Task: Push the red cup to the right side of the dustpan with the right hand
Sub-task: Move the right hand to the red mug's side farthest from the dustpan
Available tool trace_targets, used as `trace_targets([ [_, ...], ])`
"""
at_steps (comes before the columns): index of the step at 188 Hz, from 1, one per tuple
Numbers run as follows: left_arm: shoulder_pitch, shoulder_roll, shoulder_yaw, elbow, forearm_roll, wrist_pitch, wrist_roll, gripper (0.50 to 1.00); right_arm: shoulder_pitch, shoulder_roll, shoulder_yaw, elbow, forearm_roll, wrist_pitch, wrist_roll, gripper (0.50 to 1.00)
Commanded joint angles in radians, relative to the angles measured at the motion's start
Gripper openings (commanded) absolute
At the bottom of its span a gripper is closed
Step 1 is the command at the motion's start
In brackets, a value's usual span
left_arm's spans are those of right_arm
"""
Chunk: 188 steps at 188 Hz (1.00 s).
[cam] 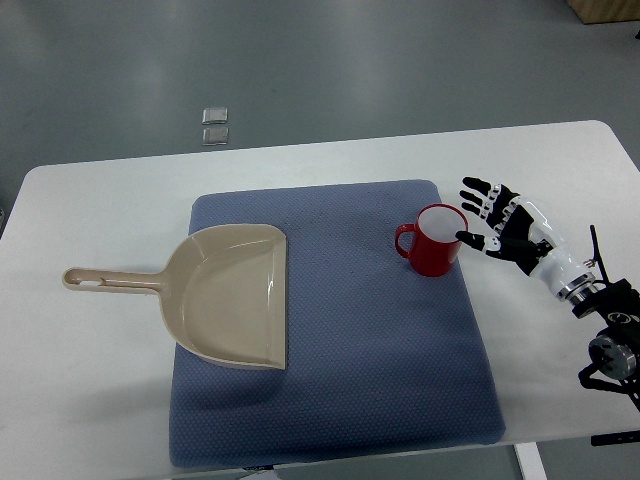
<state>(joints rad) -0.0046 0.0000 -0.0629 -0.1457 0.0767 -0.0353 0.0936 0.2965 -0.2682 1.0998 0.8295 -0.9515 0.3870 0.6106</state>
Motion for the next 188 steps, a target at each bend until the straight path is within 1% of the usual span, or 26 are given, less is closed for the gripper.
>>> trace_targets([
  [1, 0.000, 0.000, 0.000, 0.000, 0.000, 0.000, 0.000, 1.000, -0.002, 0.000, 0.000, -0.001, -0.004, -0.005, 0.000, 0.934],
  [138, 0.000, 0.000, 0.000, 0.000, 0.000, 0.000, 0.000, 1.000, -0.016, 0.018, -0.025, -0.010, -0.032, -0.013, 0.000, 0.934],
  [188, 0.000, 0.000, 0.000, 0.000, 0.000, 0.000, 0.000, 1.000, -0.016, 0.029, -0.044, -0.010, -0.030, -0.068, 0.000, 0.934],
])
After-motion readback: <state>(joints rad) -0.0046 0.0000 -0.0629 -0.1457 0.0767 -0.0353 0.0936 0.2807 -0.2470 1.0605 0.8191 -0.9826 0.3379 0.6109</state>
